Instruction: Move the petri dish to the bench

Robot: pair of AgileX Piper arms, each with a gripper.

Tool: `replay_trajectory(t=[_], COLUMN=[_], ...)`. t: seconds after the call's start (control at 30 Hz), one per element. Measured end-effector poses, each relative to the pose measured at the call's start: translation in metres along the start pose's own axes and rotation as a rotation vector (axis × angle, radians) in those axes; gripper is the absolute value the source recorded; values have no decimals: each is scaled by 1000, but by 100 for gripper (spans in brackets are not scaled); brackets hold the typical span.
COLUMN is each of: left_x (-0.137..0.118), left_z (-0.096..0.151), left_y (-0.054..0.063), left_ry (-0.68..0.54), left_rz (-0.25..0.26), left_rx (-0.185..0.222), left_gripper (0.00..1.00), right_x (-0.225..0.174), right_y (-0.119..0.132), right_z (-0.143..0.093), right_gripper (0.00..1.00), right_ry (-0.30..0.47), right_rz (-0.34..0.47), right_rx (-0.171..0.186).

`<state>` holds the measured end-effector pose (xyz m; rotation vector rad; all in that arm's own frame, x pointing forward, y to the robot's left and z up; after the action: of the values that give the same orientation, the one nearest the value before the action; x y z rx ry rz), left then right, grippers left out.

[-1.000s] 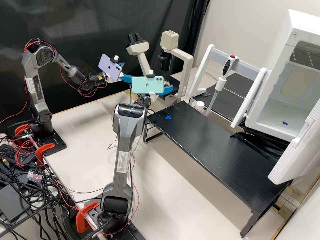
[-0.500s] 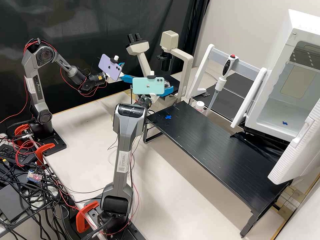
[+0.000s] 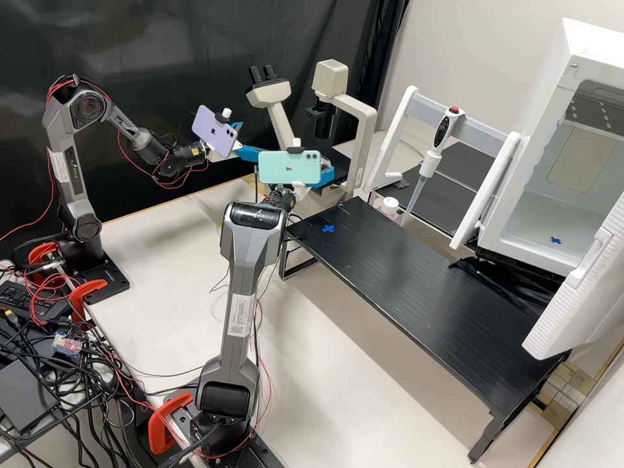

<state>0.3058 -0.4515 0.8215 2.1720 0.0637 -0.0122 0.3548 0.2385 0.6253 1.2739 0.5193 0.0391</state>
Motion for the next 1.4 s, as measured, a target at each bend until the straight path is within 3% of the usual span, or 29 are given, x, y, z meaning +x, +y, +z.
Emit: replay_trajectory(t=[0.9,1.4], left_x=[0,0], left_z=[0,0], left_y=[0,0], left_ry=[0,0], left_rz=[0,0], left_rx=[0,0], left_gripper=[100,100], right_x=[-2,-23], right_y=[-1,4], right_z=[0,-2], right_gripper=[0,0], right_ry=[4,12], right_rz=[-5,9], right_rx=[-2,-8])
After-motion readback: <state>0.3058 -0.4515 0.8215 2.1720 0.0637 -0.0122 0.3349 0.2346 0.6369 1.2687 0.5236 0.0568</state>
